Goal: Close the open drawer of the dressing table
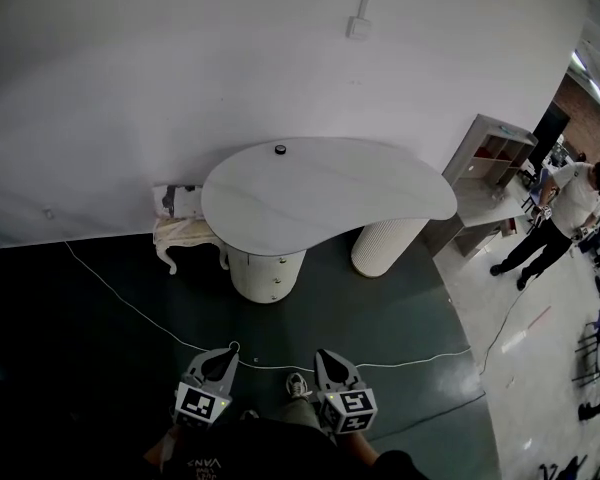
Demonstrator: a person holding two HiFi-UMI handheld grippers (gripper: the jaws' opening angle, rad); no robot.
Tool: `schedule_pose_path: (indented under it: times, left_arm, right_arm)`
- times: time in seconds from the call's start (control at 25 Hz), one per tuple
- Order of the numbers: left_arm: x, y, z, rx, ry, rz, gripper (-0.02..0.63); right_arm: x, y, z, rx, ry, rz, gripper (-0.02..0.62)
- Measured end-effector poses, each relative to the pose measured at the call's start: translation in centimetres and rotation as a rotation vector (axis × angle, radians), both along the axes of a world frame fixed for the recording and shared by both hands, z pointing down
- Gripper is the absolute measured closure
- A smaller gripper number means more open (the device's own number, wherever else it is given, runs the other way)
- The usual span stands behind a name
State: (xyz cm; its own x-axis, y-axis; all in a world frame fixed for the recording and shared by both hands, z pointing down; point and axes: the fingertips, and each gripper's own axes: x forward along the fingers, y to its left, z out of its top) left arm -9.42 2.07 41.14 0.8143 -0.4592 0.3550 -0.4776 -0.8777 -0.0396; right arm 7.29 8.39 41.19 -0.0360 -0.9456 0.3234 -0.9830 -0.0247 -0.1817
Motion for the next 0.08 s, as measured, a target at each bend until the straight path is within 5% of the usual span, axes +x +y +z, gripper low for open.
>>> schedule_pose_path:
  times: [0.08]
  left_arm:
    - [-0.06,0.01,0.13,-0.001,-0.006,0.000,0.588]
  right_arm:
    - [-0.09,-0.09,0.15,-0.002,-0.005,-0.001,0.595]
